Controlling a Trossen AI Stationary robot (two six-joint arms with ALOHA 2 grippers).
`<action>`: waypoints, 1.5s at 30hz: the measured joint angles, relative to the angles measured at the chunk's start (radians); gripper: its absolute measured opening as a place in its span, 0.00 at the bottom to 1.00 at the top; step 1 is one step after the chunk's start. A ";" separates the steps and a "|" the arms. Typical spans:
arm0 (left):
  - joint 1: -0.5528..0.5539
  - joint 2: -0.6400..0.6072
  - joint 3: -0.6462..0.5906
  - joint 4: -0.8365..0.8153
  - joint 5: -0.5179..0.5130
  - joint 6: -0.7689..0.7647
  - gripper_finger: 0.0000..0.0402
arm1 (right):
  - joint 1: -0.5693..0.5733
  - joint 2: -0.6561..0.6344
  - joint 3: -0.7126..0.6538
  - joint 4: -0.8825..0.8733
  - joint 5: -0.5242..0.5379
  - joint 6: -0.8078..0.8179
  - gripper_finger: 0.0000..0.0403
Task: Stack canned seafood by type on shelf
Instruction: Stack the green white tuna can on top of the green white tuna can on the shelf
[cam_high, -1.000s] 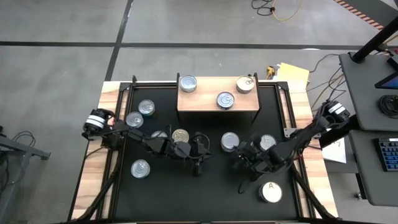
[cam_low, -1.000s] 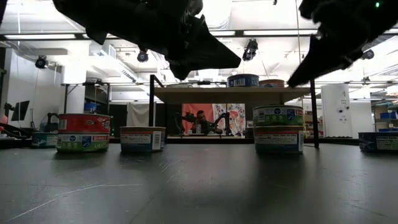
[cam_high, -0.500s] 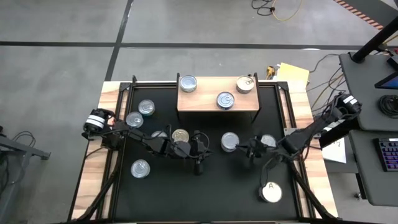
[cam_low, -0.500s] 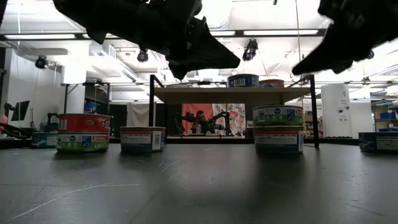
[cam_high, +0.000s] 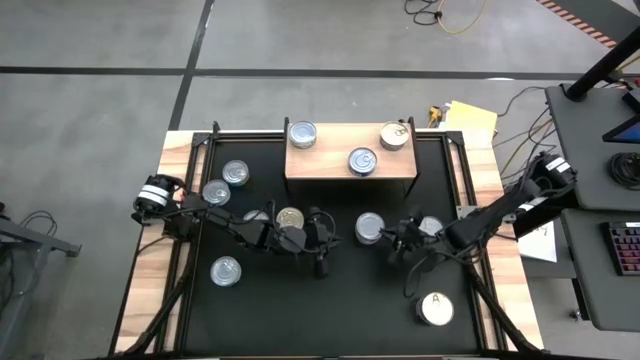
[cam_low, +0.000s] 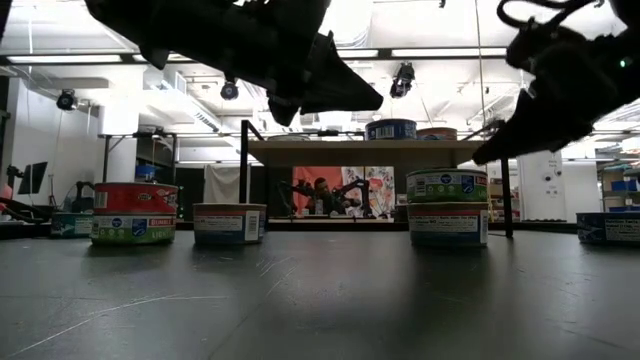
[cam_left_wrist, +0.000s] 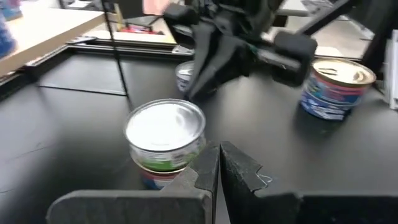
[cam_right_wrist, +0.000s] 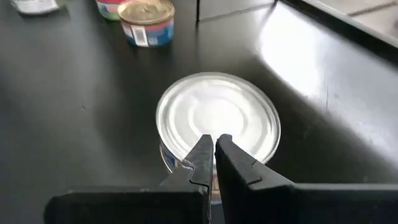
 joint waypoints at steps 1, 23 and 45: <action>0.000 0.000 0.000 -0.001 -0.008 -0.003 0.00 | 0.000 0.012 0.000 0.000 0.000 0.014 0.02; 0.052 0.000 0.000 -0.003 -0.011 -0.340 0.22 | 0.001 0.074 0.000 -0.012 -0.102 0.074 0.02; 0.053 0.184 0.034 0.318 -0.011 -0.103 0.71 | 0.001 0.074 -0.002 -0.008 -0.080 0.071 0.02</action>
